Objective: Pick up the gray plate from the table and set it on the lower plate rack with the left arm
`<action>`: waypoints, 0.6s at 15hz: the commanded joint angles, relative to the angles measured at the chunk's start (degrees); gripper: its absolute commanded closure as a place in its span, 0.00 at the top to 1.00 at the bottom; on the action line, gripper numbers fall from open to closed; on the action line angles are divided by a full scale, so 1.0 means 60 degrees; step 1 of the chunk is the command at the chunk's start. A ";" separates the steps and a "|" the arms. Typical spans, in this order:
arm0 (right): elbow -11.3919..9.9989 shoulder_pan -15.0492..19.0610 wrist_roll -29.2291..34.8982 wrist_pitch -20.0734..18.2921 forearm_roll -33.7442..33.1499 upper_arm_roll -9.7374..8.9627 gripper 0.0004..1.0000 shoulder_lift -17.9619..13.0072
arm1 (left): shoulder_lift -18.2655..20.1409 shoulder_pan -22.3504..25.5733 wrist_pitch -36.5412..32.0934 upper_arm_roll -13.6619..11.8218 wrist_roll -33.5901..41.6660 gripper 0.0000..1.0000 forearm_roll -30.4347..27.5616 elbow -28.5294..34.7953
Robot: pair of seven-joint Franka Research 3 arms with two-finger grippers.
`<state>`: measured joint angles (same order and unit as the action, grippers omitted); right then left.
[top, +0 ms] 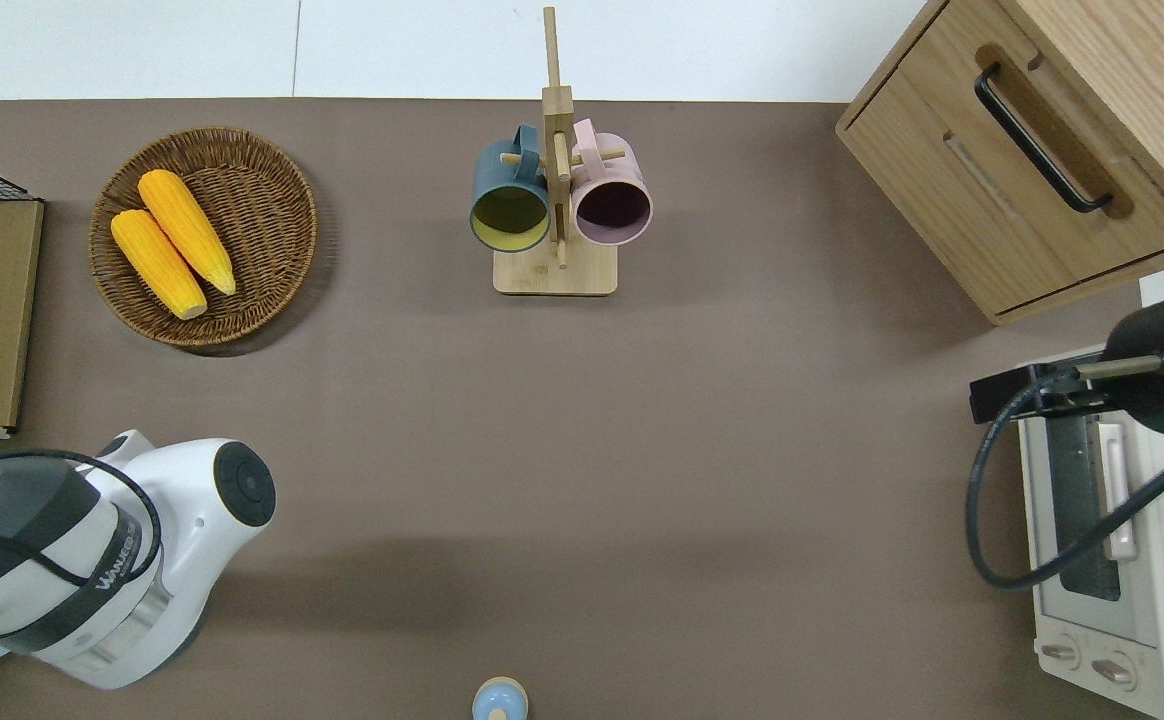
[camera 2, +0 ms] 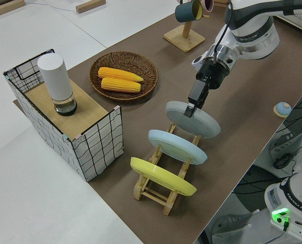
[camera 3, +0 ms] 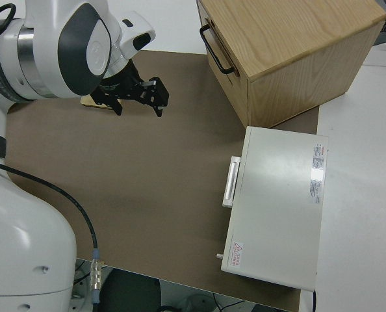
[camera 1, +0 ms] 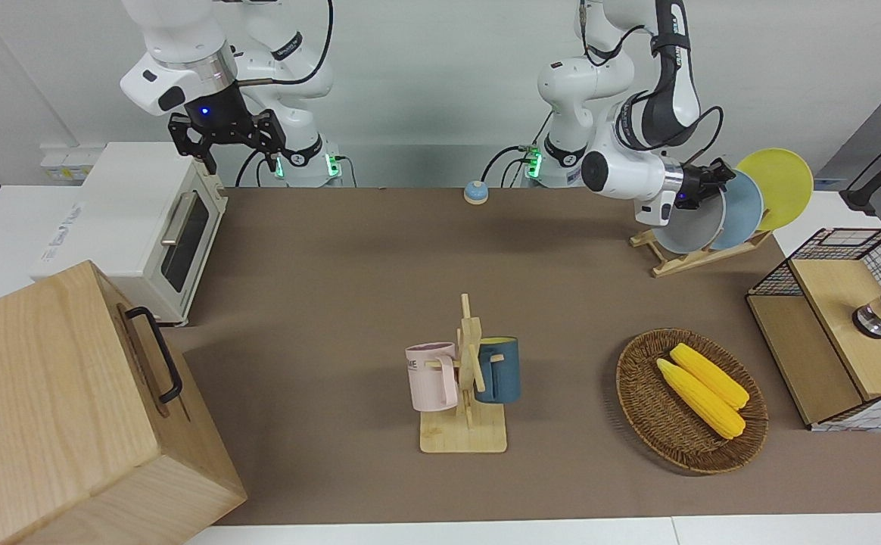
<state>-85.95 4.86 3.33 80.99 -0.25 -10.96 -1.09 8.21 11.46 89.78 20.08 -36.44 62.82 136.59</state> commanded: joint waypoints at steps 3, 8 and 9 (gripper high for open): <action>0.0058 0.0068 0.0001 -0.0138 0.0071 -0.0063 0.99 -0.0024 | -0.0927 -0.0195 -0.0973 0.0111 -0.0722 0.00 0.0720 -0.0279; 0.0058 0.0068 0.0001 -0.0138 0.0071 -0.0049 0.99 -0.0024 | -0.1309 -0.0401 -0.1340 0.0126 -0.0987 0.00 0.0750 -0.0352; 0.0058 0.0068 0.0001 -0.0138 0.0071 -0.0048 0.99 -0.0024 | -0.1338 -0.0474 -0.1399 0.0126 -0.1016 0.00 0.0750 -0.0396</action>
<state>-85.95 4.86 3.33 80.99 -0.25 -10.96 -1.09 2.27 9.91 84.23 20.91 -40.90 66.18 135.96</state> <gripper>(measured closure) 0.009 1.000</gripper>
